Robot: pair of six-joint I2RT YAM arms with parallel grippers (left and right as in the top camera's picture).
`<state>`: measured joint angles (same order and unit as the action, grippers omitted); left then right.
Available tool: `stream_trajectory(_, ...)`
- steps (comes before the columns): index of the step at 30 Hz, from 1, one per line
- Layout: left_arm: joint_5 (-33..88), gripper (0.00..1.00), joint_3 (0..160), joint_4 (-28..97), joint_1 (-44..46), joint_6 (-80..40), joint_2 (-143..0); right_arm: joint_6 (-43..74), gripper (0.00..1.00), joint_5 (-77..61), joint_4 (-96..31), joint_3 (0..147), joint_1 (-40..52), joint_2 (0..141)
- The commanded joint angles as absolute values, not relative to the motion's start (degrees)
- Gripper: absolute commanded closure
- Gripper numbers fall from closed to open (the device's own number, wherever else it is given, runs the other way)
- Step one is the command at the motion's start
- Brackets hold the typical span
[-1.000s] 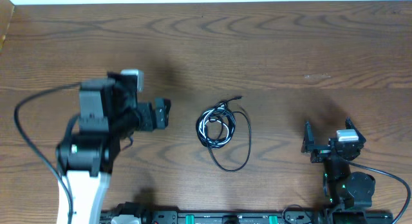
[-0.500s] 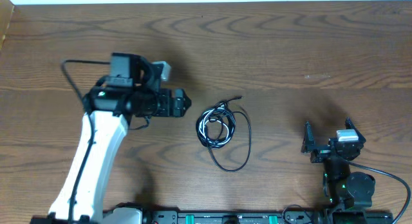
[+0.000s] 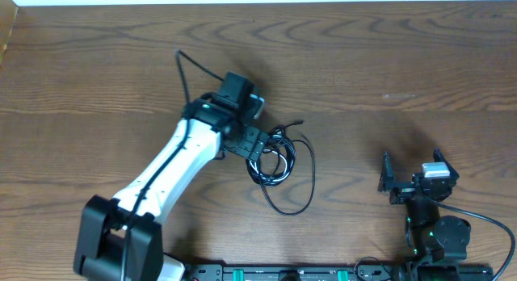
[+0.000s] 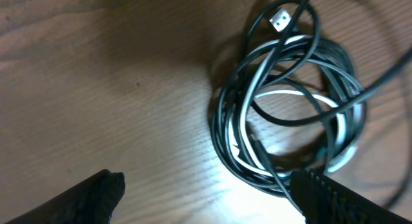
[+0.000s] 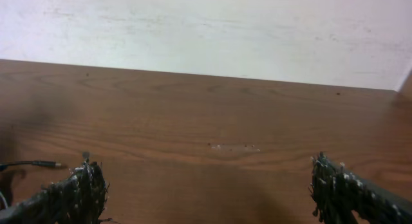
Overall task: Untangle cables
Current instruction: 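Move the left gripper over the tangled black-white cable bundle and grasp it, then lift the cable bundle slightly with the left gripper and hold it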
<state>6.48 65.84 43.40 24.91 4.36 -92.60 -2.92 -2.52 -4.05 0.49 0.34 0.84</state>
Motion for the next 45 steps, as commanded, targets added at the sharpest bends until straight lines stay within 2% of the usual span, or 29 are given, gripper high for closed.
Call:
stream_trajectory(1, -0.67, 0.12, 66.54, 42.68, 26.06, 3.38, -94.63, -2.20, 0.01, -2.04, -4.25, 0.32, 0.03, 0.49)
stream_trajectory(11, 1.28, 0.13, 61.93, 36.80, 26.11, 2.61, -95.29, -2.20, 0.01, -2.04, -4.25, 0.32, 0.03, 0.49)
stream_trajectory(17, 4.60, 0.18, 60.25, 35.22, 26.13, 2.79, -95.29, -2.20, 0.01, -2.04, -4.25, 0.32, 0.03, 0.49)
stream_trajectory(27, 7.09, 0.21, 60.16, 33.85, 26.13, 2.98, -96.20, -2.20, 0.01, -2.02, -4.25, 0.32, 0.03, 0.49)
stream_trajectory(31, 7.09, 0.28, 60.14, 32.71, 26.13, 2.96, -98.45, -2.20, 0.01, -2.04, -4.25, 0.32, 0.03, 0.49)
stream_trajectory(42, 7.09, 0.33, 60.14, 31.11, 26.13, 2.79, -102.89, -2.20, 0.01, -2.02, -4.25, 0.32, 0.03, 0.49)
stream_trajectory(45, 7.09, 0.38, 60.12, 29.85, 26.13, 2.66, -103.33, -2.20, 0.01, -2.04, -4.25, 0.32, 0.03, 0.49)
